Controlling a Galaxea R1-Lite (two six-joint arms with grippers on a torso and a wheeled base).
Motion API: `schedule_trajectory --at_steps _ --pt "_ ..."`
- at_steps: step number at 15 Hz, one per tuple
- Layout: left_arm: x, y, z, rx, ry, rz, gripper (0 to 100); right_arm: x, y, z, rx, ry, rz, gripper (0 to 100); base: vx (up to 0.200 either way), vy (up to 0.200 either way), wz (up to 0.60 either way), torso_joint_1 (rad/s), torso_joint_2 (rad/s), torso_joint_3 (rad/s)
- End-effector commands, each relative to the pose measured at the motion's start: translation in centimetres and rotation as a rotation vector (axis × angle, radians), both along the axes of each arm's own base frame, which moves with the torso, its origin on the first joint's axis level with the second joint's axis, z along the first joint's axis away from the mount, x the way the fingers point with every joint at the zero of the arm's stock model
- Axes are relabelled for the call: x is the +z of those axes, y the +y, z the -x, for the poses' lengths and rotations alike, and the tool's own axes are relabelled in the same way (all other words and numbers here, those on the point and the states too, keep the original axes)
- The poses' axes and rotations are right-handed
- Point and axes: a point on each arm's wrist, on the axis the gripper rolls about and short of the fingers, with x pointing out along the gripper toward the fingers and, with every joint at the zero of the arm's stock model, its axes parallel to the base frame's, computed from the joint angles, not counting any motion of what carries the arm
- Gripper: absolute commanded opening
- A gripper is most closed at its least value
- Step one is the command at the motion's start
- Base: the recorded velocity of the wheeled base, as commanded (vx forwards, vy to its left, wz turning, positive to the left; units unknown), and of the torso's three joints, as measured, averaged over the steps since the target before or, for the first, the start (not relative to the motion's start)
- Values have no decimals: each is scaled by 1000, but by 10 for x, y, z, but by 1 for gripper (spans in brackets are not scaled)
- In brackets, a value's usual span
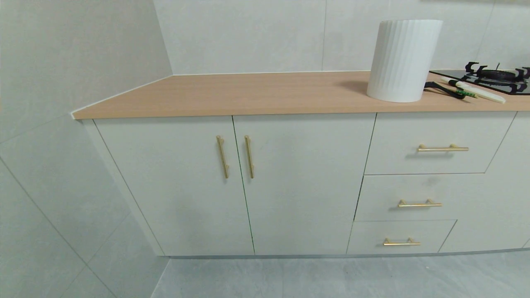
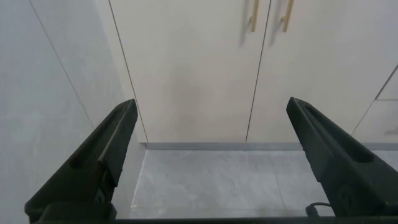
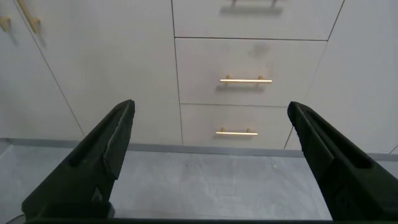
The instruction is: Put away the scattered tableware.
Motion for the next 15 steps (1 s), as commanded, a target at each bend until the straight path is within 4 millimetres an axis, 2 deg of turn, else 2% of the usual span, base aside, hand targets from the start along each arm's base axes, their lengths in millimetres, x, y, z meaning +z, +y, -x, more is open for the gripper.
schedule_trajectory --at_steps 1,15 --pt "0 0 0 1 0 0 100 0 0 0 3 2 27 100 0 0 0 0 0 0" --pt "0 0 0 3 0 7 100 0 0 0 3 2 -1 100 0 0 0 0 0 0"
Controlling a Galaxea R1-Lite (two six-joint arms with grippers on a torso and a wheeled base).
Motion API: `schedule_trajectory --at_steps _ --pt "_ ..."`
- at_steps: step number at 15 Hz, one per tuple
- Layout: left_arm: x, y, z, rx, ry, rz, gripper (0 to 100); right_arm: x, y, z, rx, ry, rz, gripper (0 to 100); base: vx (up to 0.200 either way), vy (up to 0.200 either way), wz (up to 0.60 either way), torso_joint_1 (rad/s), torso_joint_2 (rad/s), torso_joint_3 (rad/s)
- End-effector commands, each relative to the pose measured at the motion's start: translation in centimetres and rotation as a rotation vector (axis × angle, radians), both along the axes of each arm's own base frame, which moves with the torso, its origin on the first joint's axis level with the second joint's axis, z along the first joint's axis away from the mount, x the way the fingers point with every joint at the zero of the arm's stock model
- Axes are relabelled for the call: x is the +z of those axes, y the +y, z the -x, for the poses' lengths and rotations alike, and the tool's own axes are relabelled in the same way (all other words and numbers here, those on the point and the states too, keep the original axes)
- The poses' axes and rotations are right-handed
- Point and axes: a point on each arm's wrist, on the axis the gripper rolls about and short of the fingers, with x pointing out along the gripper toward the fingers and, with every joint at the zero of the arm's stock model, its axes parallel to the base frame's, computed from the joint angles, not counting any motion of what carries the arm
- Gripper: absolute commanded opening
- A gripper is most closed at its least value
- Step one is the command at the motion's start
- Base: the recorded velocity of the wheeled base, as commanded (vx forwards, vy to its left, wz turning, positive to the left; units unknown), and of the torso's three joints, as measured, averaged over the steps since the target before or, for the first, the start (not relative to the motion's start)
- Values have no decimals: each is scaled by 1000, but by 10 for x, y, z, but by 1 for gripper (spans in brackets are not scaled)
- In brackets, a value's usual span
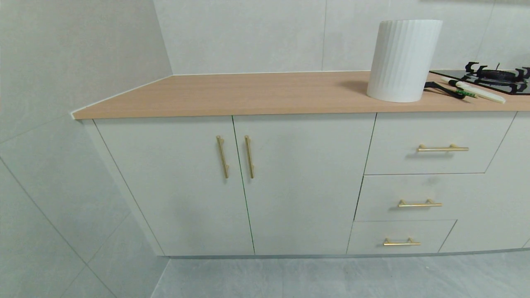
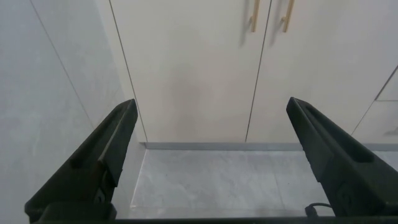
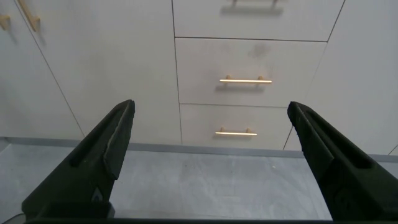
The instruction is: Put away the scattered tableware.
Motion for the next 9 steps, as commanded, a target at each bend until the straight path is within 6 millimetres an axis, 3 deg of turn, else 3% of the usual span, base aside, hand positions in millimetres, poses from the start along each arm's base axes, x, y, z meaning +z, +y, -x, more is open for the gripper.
schedule_trajectory --at_steps 1,2,9 --pt "0 0 0 2 1 2 100 0 0 0 2 2 1 100 0 0 0 0 0 0" --pt "0 0 0 1 1 2 100 0 0 0 5 2 1 100 0 0 0 0 0 0" --pt "0 0 0 2 1 2 100 0 0 0 3 2 -1 100 0 -200 0 4 4 3"
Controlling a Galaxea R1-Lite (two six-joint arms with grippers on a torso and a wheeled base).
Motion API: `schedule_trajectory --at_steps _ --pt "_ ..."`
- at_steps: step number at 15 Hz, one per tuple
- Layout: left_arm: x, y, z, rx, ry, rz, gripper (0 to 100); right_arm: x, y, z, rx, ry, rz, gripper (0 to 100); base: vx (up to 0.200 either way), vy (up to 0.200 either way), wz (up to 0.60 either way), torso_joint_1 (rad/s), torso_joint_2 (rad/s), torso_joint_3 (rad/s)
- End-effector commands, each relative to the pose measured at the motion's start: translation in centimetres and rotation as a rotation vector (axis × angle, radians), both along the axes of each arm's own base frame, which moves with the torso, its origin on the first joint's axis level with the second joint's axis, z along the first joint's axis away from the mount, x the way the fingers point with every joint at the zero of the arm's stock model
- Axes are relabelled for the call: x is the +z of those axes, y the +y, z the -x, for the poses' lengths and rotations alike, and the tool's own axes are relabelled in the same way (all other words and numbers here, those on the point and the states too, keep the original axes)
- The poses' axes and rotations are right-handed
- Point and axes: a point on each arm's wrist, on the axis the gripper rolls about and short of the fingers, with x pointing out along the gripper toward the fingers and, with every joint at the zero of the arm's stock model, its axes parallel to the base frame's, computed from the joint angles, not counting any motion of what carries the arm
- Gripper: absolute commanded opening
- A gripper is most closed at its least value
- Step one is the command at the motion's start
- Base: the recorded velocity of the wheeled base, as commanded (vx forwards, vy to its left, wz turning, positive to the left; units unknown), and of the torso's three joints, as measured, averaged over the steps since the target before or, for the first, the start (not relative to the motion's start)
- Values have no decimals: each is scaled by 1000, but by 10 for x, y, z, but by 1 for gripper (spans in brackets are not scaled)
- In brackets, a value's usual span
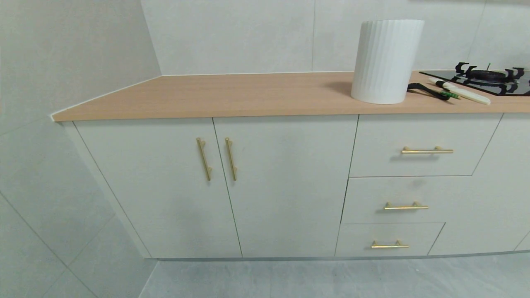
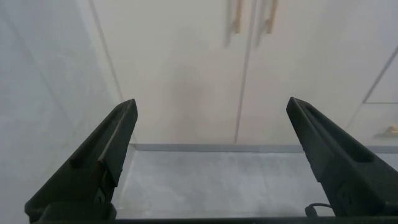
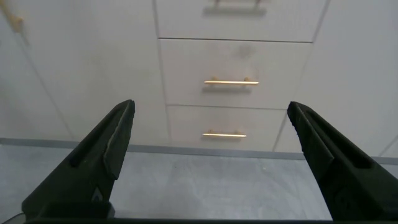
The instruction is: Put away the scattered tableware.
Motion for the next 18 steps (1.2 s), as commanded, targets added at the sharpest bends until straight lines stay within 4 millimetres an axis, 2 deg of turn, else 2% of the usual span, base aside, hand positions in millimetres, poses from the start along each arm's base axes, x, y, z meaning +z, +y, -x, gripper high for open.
schedule_trajectory --at_steps 1,8,18 --pt "0 0 0 2 0 1 100 0 0 0 0 3 0 100 0 -200 0 2 2 2" --pt "0 0 0 2 0 1 100 0 0 0 0 1 0 100 0 -200 0 2 3 4" --pt "0 0 0 0 0 1 100 0 0 0 0 1 0 100 0 0 0 0 0 0"
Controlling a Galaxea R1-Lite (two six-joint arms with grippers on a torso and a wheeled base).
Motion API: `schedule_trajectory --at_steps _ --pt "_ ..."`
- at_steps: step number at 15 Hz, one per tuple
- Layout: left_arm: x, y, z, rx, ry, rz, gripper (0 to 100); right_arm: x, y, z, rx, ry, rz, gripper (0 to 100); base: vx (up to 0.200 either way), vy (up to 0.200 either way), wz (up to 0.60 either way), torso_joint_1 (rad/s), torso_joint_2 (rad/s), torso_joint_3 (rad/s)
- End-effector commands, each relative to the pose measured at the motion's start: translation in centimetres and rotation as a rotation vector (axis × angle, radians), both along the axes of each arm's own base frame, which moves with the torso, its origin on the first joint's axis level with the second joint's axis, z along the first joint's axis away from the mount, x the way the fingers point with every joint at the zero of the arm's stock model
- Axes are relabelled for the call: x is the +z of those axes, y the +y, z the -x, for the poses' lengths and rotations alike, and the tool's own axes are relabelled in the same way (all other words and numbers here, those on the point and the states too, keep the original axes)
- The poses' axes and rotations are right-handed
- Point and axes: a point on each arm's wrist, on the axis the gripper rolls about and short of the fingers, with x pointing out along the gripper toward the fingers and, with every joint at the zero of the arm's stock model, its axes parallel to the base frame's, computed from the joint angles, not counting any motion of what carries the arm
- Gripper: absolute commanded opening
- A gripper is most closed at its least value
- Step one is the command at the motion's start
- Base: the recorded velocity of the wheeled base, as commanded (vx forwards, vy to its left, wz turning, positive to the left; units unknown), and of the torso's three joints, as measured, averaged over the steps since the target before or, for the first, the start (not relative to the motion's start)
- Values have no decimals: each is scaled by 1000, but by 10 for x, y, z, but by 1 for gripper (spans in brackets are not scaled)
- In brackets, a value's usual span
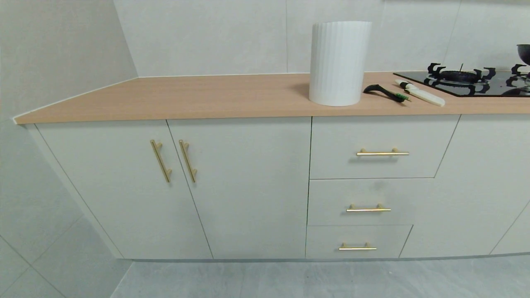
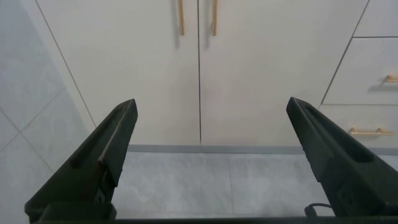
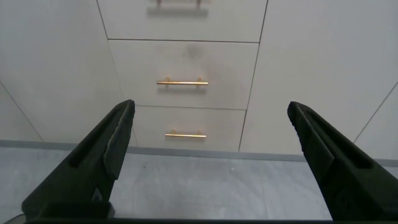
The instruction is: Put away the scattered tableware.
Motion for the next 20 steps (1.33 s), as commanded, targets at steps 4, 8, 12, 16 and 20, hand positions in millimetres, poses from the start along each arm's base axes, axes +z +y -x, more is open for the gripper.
schedule_trajectory --at_steps 4,8,12,16,20 --pt "0 0 0 2 -1 1 100 0 0 0 -1 1 2 100 0 0 0 0 0 0" --pt "0 0 0 0 1 1 100 0 0 0 -1 1 2 100 0 0 0 0 0 0" --pt "0 0 0 2 0 1 100 0 0 0 1 1 2 100 0 0 0 0 0 0" --pt "0 0 0 0 1 1 100 0 0 0 1 1 2 100 0 0 -150 2 1 -1" --pt "0 0 0 2 0 1 100 0 0 0 1 1 2 100 0 0 0 0 0 0"
